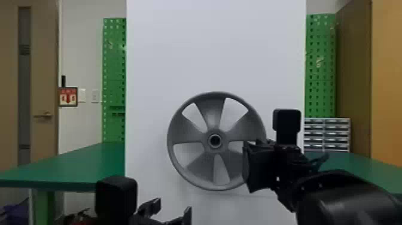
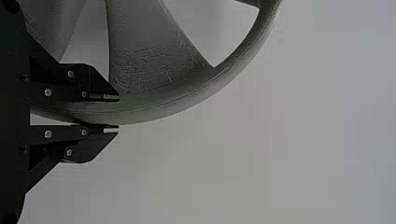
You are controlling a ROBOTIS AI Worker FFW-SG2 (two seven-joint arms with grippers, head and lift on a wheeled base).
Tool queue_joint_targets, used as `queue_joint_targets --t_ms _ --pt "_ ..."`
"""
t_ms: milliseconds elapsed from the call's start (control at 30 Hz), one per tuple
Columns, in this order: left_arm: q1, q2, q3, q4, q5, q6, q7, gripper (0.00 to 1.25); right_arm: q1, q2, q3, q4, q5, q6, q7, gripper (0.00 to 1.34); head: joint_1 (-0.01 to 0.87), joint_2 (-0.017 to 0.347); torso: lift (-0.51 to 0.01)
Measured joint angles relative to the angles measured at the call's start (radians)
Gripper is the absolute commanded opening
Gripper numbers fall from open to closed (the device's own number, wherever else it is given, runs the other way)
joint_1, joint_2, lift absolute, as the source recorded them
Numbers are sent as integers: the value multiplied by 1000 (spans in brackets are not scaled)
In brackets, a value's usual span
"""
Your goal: Hold the wheel and insert it
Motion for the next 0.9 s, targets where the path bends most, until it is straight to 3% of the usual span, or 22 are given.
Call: queue_joint_targets --t_ms 33,167,267,400,900 --pt "0 0 0 0 0 0 0 736 0 0 0 0 0 -1 -1 600 5 118 -477" --pt "0 0 0 0 0 0 1 735 0 0 0 1 -5 -2 -67 744 5 118 -477" --pt "0 0 0 0 0 0 1 735 0 0 0 4 -8 -5 -95 950 5 118 -477" --pt "0 0 0 0 0 0 1 735 -1 0 -6 13 -8 -13 -122 1338 5 118 -477" --pt "0 0 0 0 0 0 0 736 -5 0 -15 30 7 -27 -46 1339 5 118 -477"
